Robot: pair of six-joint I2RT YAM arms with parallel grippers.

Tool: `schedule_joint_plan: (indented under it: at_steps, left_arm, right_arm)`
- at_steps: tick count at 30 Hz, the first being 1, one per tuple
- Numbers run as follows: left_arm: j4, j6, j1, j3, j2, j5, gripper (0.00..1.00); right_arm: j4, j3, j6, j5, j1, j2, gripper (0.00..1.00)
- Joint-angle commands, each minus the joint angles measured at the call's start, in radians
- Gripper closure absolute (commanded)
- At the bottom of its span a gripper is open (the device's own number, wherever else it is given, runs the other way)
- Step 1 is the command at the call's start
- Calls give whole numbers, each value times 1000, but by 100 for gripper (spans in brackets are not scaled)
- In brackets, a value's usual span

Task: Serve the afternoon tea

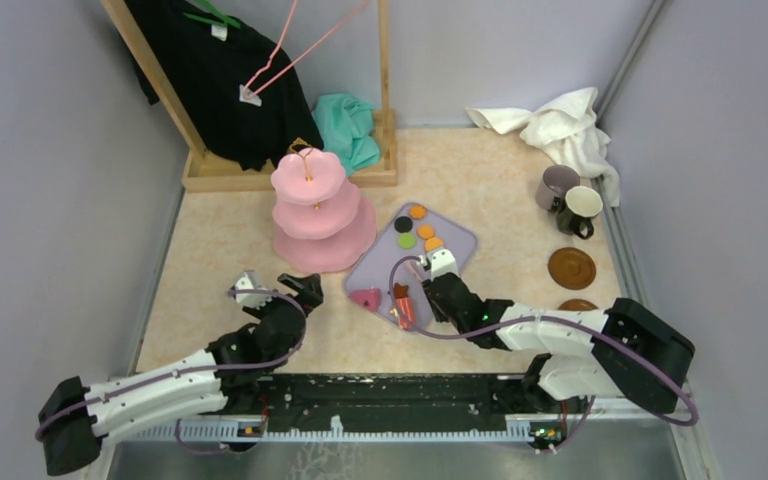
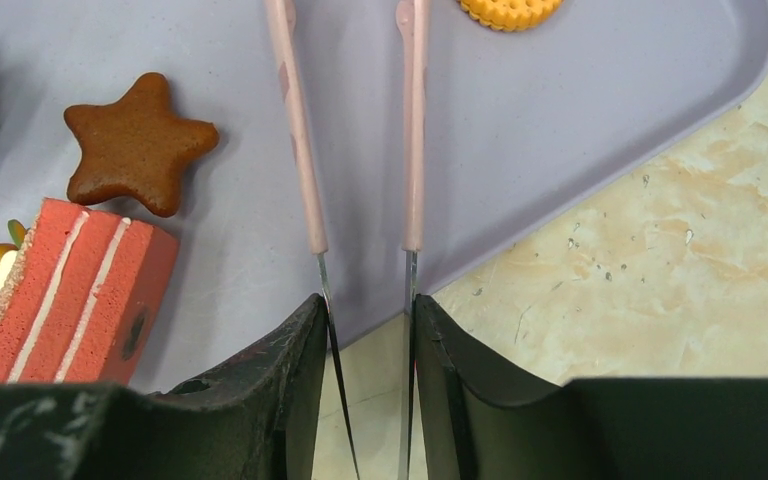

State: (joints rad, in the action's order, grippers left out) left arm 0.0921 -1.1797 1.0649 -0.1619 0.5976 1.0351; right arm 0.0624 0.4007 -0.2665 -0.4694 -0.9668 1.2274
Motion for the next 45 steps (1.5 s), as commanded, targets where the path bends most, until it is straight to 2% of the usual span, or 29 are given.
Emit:
schedule_joint_plan:
  at_steps: [1, 5, 16, 20, 25, 35, 39, 45]
  left_arm:
    - [25, -20, 6, 15, -26, 14, 1]
    - [23, -21, 6, 18, -29, 18, 1]
    - [14, -5, 6, 6, -19, 15, 1]
    - [14, 8, 5, 5, -33, 22, 1]
    - [29, 10, 6, 3, -48, 22, 1]
    - [83, 13, 6, 9, -136, 29, 1]
    - [93, 14, 6, 21, -170, 34, 1]
    - [92, 13, 6, 25, -181, 37, 1]
  right_arm:
    - [44, 29, -25, 22, -19, -33, 66]
    - [20, 26, -18, 5, -29, -137, 73]
    - [-202, 97, -90, -11, -79, -280, 73]
    - [-322, 130, -176, -64, -162, -325, 73]
    - [-473, 171, -323, -135, -321, -351, 75]
    - [-735, 280, -662, -327, -610, -233, 75]
    - [-836, 311, -802, -362, -678, -197, 73]
    - [-858, 317, -899, -357, -733, -187, 71]
